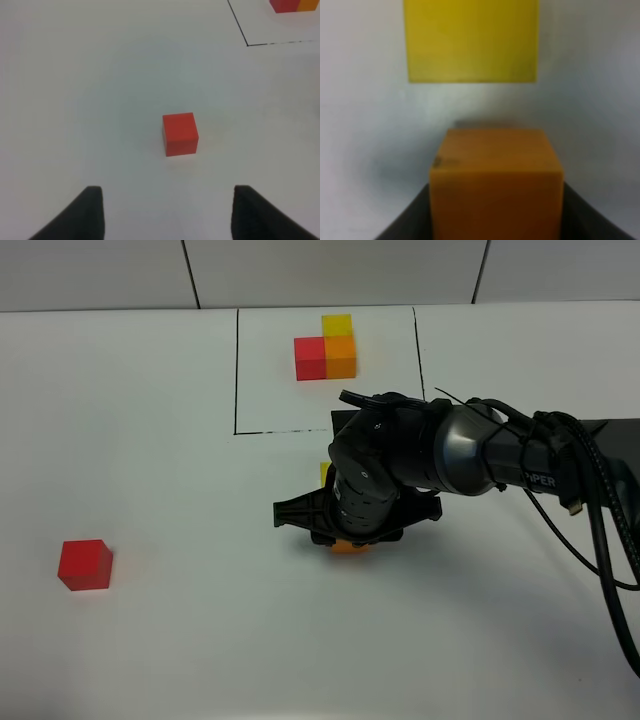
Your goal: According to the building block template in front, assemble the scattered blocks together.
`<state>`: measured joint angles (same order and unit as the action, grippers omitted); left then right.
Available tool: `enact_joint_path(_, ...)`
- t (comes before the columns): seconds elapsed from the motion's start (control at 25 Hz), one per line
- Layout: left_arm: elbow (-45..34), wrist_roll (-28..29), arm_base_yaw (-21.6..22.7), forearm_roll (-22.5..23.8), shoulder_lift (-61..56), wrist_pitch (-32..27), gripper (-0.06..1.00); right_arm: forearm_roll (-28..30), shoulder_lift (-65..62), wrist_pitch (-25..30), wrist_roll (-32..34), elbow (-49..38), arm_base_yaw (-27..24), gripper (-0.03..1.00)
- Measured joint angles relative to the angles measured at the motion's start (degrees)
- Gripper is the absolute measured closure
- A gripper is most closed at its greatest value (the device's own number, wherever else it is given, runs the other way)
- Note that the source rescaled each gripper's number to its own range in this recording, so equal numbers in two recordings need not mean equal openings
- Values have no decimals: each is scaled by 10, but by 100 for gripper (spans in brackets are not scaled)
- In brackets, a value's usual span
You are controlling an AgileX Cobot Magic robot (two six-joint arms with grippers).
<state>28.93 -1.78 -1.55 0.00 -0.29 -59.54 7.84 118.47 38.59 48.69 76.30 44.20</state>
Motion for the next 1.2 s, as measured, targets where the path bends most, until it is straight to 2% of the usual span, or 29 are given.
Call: enact_joint_path(1.2, 0, 0, 0, 0, 0, 0, 71, 16, 43, 45, -29, 65, 0, 75)
